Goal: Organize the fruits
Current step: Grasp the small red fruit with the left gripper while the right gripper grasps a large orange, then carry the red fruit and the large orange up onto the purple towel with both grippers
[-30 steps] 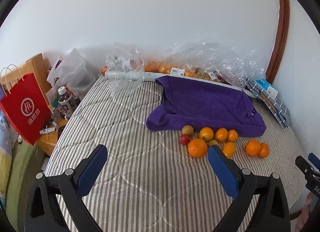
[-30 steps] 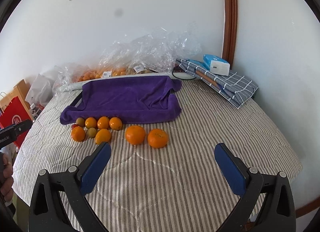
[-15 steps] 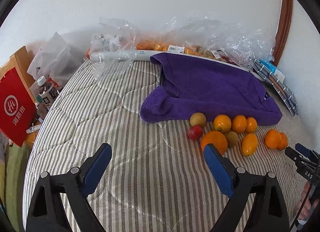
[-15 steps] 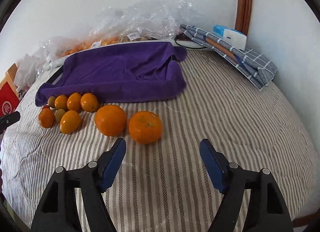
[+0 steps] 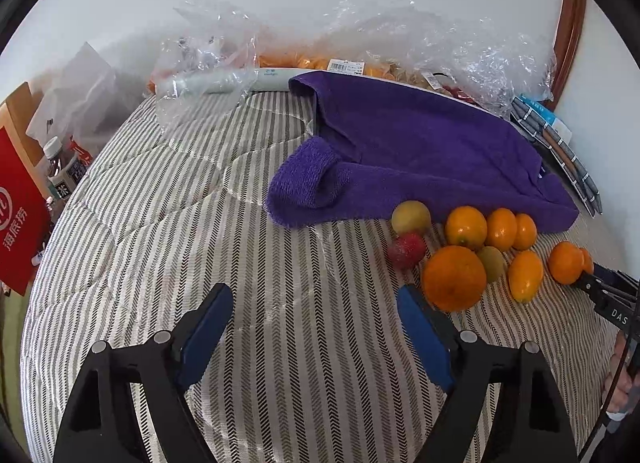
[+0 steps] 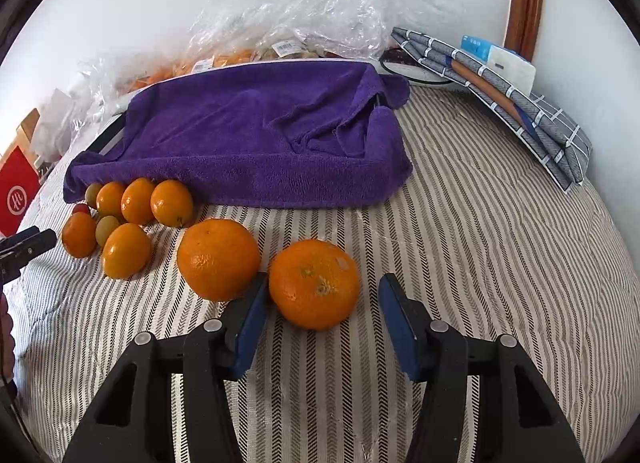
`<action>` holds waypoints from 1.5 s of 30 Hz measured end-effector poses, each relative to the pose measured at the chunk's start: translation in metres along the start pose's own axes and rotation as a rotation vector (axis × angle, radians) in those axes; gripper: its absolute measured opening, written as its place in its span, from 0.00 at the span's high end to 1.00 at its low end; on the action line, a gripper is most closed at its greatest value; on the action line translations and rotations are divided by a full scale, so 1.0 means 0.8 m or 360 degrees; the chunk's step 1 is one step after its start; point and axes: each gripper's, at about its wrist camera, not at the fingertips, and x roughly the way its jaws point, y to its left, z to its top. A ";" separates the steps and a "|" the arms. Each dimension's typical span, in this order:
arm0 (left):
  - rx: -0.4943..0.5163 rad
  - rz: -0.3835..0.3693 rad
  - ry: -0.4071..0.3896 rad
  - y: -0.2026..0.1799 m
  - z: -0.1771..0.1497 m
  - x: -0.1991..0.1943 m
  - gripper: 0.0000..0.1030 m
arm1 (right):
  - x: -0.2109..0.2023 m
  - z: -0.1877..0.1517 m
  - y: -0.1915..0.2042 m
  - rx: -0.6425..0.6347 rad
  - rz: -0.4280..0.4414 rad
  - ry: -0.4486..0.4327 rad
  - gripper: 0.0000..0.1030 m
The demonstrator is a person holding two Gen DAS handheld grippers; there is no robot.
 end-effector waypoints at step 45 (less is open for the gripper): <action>-0.0189 -0.0312 -0.0100 -0.003 0.015 -0.021 0.78 | -0.075 -0.033 -0.005 0.0188 0.0023 -0.0158 0.59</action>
